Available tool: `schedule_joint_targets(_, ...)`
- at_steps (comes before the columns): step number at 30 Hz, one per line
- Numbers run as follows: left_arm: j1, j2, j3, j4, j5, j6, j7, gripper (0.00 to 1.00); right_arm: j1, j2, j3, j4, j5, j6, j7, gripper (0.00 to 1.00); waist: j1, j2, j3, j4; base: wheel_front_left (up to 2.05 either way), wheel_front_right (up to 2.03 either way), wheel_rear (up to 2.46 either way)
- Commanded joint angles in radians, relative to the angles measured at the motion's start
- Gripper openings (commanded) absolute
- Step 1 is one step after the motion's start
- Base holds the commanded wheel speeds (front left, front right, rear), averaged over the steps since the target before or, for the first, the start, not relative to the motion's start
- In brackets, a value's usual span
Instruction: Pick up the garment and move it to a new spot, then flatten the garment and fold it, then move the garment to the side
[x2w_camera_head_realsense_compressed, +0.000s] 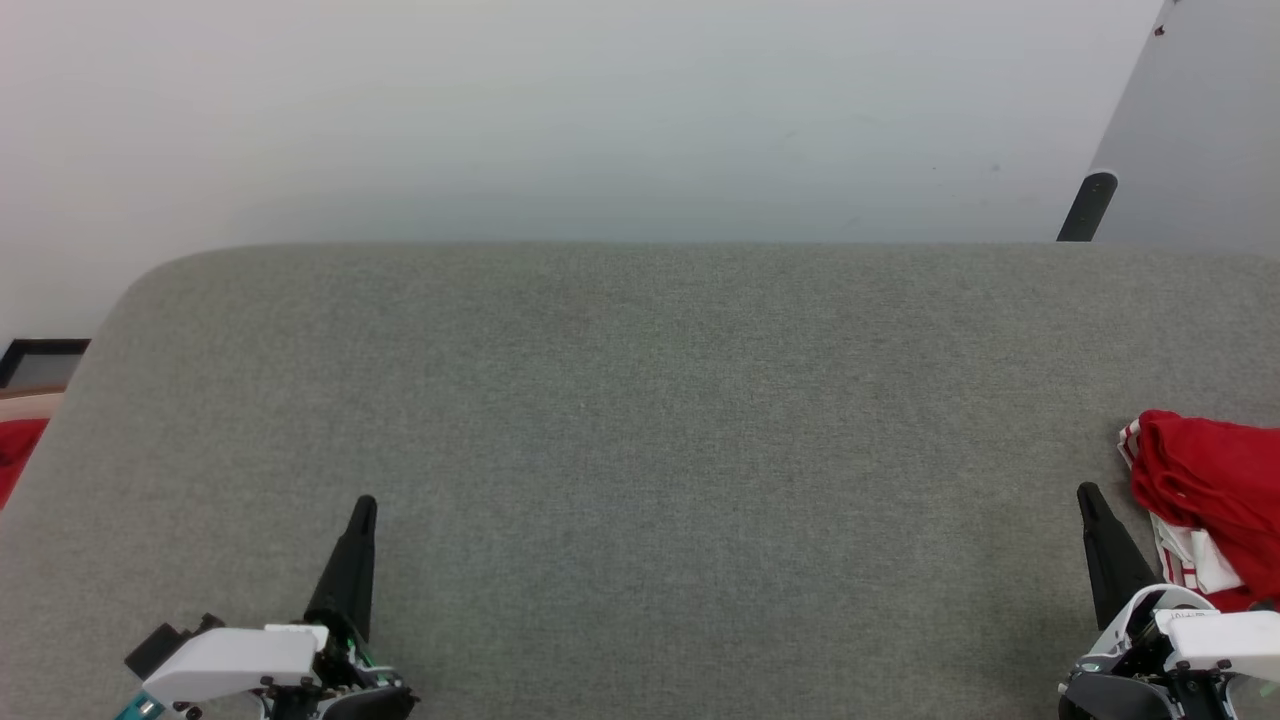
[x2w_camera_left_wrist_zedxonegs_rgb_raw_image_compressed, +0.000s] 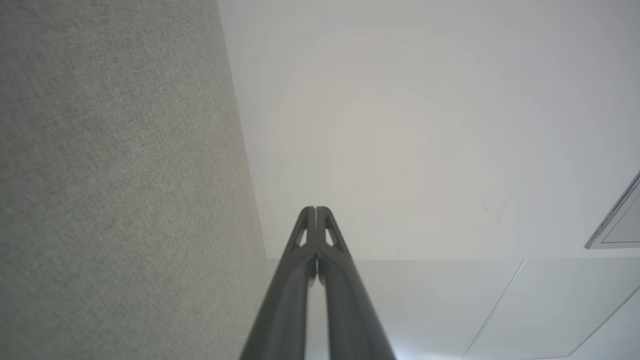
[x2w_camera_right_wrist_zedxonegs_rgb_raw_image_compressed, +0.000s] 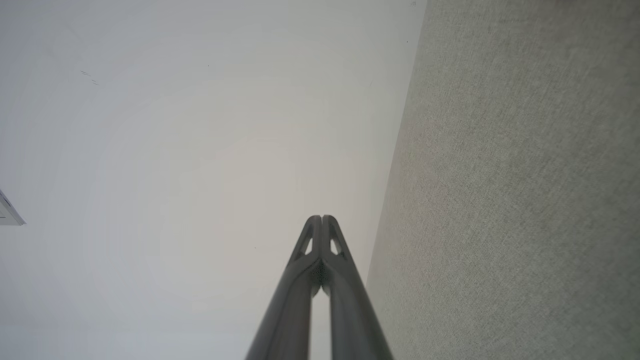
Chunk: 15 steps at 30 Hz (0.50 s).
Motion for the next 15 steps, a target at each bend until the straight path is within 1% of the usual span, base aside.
schedule_joint_targets(1, -0.011, -0.002, 0.003, 0.001, 0.004, -0.003, 0.001, 0.0, -0.003, 0.003, 0.001, 0.0, 0.004, 0.001, 0.0, 0.0, 0.0, 0.0, 0.0, 0.0, 0.0, 0.0, 0.0)
schedule_joint_targets(15, -0.011, -0.002, 0.004, 0.001, 0.005, -0.003, 0.001, 0.0, -0.003, 0.003, 0.001, 0.0, 0.004, 0.001, 0.0, 0.0, 0.0, 0.0, 0.0, 0.0, 0.0, 0.0, 0.0)
